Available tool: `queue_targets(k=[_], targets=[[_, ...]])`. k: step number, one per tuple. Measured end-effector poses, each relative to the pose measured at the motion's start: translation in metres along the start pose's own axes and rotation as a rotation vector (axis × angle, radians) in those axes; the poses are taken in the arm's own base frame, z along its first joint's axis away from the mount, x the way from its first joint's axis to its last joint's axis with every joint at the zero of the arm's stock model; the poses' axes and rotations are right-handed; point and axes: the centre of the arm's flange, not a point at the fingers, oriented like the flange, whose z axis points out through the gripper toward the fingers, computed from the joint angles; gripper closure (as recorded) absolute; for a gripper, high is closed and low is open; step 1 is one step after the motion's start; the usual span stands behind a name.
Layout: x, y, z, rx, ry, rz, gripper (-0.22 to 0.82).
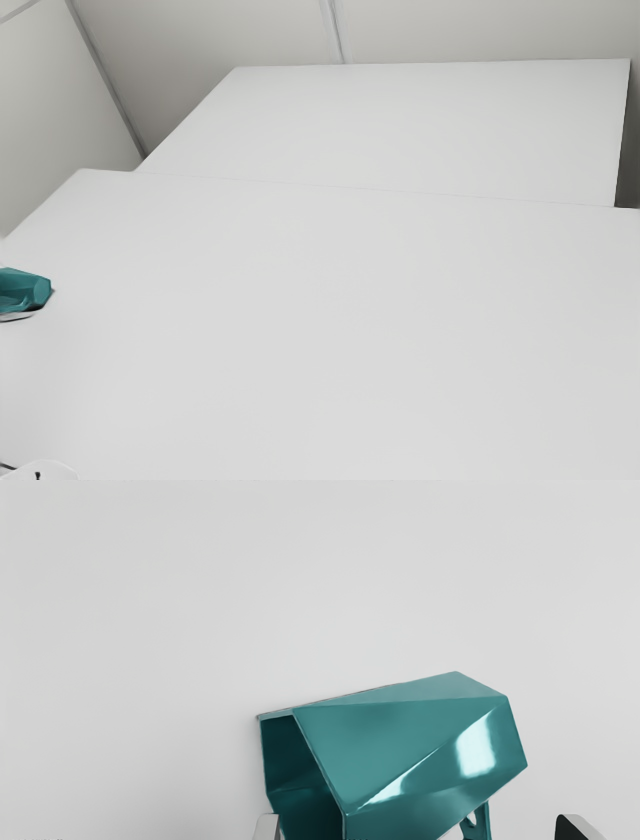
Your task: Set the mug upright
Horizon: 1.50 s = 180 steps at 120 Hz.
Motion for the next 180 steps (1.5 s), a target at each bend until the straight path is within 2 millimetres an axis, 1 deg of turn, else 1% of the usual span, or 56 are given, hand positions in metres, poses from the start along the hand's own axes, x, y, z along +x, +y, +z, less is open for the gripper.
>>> queue_targets(k=[8,24,40,46,54,60,72,86,97,112,146,163,180], targets=[[-0.003,-0.009,0.003,0.001,0.011,-0.002,0.0],[-0.01,-0.019,0.019,-0.02,0.018,-0.014,0.0],[-0.016,-0.024,0.03,-0.036,0.019,-0.02,0.0],[-0.016,-0.025,0.032,-0.039,0.022,-0.019,0.0],[-0.016,-0.027,0.038,-0.055,0.03,-0.021,0.0],[-0.018,-0.029,0.038,-0.064,0.04,-0.024,0.0],[-0.019,-0.028,0.037,-0.092,0.06,-0.027,0.0],[-0.032,-0.03,0.035,-0.15,0.086,-0.05,0.0],[-0.035,-0.031,0.039,-0.185,0.096,-0.055,0.0],[-0.032,-0.028,0.047,-0.227,0.109,-0.05,0.0],[-0.028,-0.025,0.057,-0.273,0.139,-0.031,0.0],[-0.031,-0.026,0.059,-0.283,0.148,-0.028,0.07],[-0.035,-0.028,0.059,-0.288,0.153,-0.027,0.19]])
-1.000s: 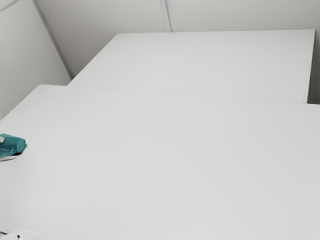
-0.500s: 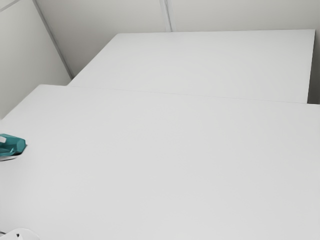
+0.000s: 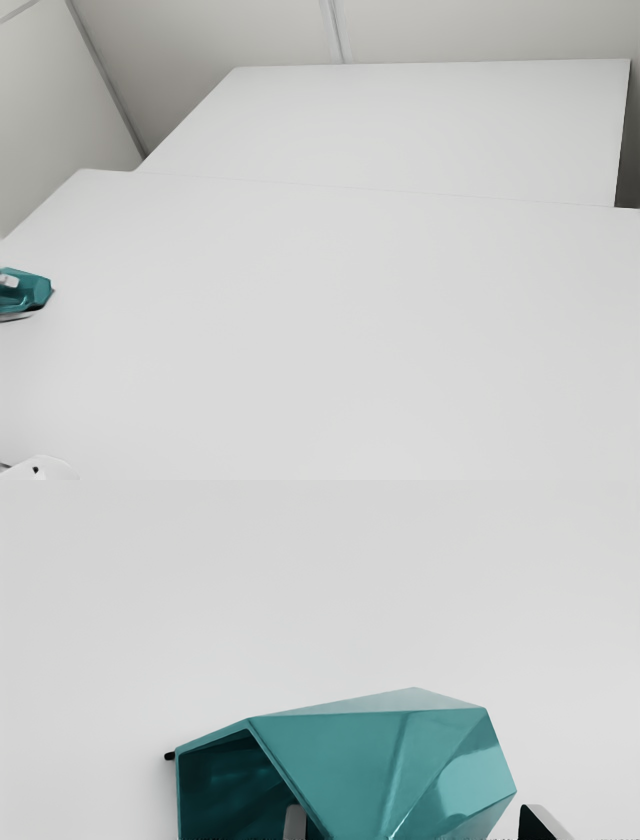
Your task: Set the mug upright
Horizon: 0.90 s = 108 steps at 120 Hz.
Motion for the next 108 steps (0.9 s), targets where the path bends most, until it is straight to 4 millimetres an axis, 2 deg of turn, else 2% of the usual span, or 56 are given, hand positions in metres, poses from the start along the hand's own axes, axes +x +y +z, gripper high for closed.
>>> queue_targets(k=[17,42,56,70,96,108], targets=[[-0.004,-0.002,0.0,-0.011,0.01,0.0,0.37],[0.002,0.001,0.004,-0.03,0.022,0.019,0.52],[0.008,0.008,-0.001,-0.037,0.026,0.034,0.58],[0.008,0.016,-0.015,-0.049,0.035,0.041,0.67],[0.014,0.025,-0.017,-0.08,0.035,0.059,0.75],[0.02,0.033,-0.025,-0.07,0.036,0.073,0.77]])
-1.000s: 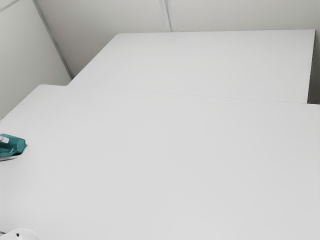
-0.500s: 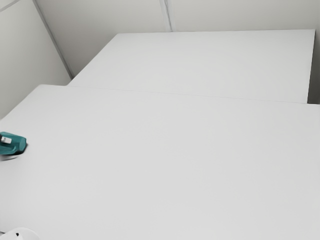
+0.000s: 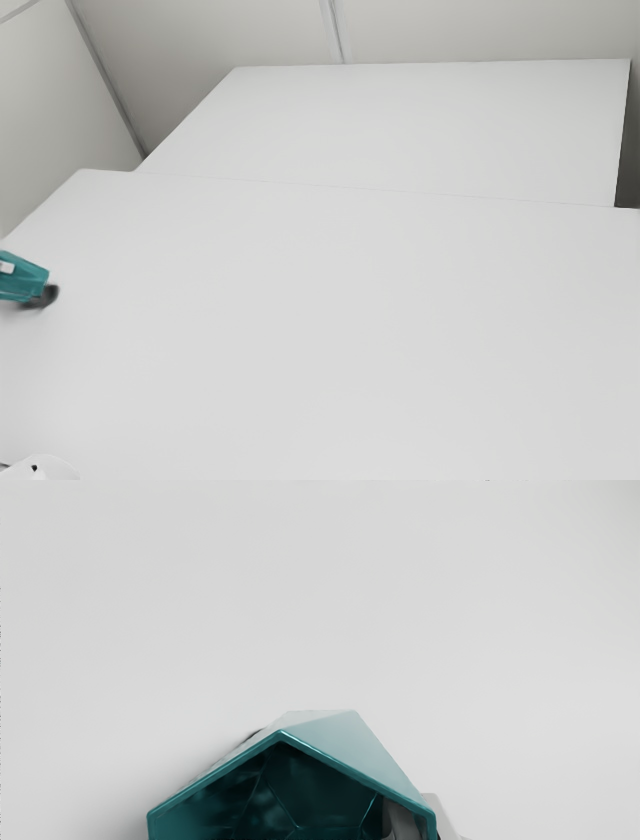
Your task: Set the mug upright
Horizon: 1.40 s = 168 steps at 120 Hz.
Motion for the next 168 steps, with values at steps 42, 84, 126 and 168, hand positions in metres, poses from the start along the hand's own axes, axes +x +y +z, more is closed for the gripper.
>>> queue_targets(k=[42,84,126,168], targets=[[0.06,0.083,0.017,0.078,-0.123,0.078,0.78],[0.118,0.259,0.123,0.292,-0.387,0.234,0.79],[0.139,0.389,0.251,0.402,-0.549,0.303,0.79],[0.121,0.474,0.324,0.484,-0.599,0.218,0.79]])
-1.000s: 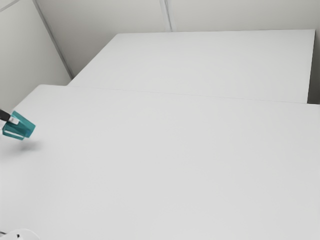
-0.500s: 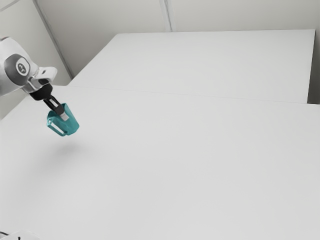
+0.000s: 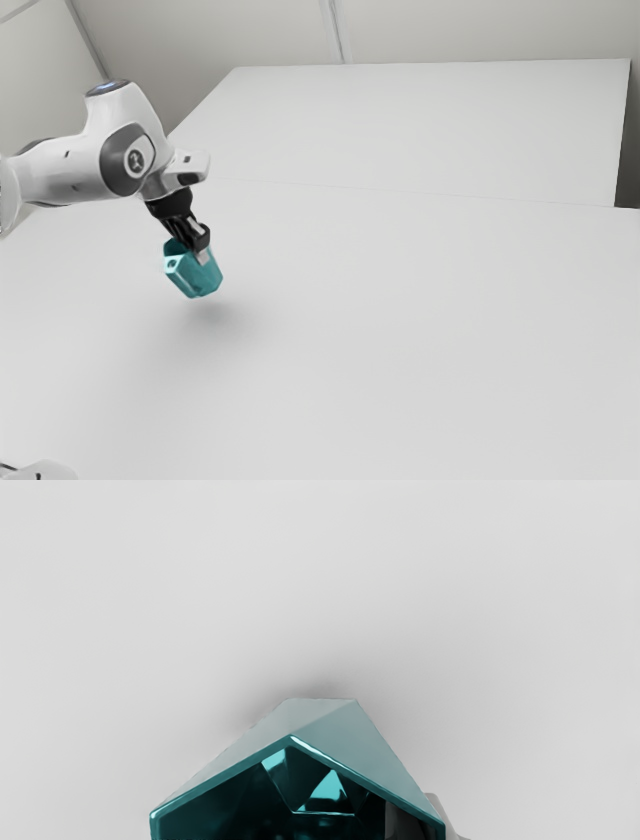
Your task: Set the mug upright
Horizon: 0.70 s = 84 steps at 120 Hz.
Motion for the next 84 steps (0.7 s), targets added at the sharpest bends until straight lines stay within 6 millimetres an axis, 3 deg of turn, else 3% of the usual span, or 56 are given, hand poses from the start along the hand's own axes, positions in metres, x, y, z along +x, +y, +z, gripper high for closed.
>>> queue_targets(k=[12,30,61,84], targets=[[0.01,0.034,0.008,0.01,-0.018,-0.004,0.79],[0.012,0.061,0.018,0.033,-0.038,-0.048,0.79],[0.017,0.09,0.034,0.059,-0.035,-0.092,0.79],[0.025,0.092,0.044,0.057,-0.022,-0.101,0.79]])
